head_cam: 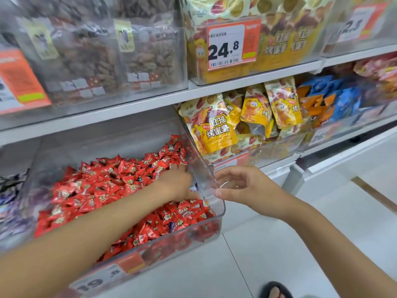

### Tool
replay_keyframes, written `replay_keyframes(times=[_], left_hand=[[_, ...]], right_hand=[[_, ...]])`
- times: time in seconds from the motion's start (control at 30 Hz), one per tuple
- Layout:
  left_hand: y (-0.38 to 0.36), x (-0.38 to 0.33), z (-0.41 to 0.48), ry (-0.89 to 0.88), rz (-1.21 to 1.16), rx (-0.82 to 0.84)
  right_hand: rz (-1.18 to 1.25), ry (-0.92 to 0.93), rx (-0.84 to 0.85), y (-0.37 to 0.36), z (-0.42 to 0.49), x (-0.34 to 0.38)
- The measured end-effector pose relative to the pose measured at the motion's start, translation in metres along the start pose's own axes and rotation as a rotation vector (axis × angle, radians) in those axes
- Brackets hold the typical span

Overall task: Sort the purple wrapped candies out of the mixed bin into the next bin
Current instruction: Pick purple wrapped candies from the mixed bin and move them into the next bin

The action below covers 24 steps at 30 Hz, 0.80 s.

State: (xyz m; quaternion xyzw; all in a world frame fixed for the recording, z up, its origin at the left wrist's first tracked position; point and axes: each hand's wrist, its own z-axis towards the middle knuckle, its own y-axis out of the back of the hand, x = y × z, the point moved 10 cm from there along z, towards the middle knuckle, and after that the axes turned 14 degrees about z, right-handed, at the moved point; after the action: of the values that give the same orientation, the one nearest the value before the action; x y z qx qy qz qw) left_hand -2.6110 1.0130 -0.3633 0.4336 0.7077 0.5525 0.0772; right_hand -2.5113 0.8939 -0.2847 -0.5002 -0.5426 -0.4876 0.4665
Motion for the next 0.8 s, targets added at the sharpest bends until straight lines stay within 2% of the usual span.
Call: replay_keyframes(times=[0.07, 0.2, 0.27, 0.33, 0.4, 0.47, 0.63, 0.8], left_hand=[[-0.002, -0.001, 0.005, -0.011, 0.013, 0.011], [0.000, 0.005, 0.008, -0.135, -0.290, 0.032], [0.009, 0.021, 0.002, -0.135, -0.575, -0.032], [0.017, 0.045, -0.012, -0.060, -1.010, -0.063], [0.015, 0.065, -0.026, 0.000, -1.380, -0.024], [0.012, 0.075, -0.039, 0.005, -1.608, 0.031], [0.002, 0.076, -0.065, 0.040, -1.987, 0.119], [0.001, 0.079, -0.079, 0.017, -2.082, 0.167]], right_hand=[[0.000, 0.004, 0.001, 0.000, -0.001, 0.001], [-0.007, 0.005, 0.001, 0.000, -0.002, 0.003], [-0.004, 0.008, 0.003, -0.001, -0.002, 0.004], [-0.018, 0.015, 0.008, -0.001, -0.002, 0.004], [-0.021, 0.015, 0.012, -0.001, -0.003, 0.005], [-0.022, 0.017, 0.017, -0.001, -0.003, 0.006], [-0.058, 0.018, 0.011, -0.002, -0.002, 0.009], [-0.083, 0.026, -0.005, -0.002, -0.001, 0.012]])
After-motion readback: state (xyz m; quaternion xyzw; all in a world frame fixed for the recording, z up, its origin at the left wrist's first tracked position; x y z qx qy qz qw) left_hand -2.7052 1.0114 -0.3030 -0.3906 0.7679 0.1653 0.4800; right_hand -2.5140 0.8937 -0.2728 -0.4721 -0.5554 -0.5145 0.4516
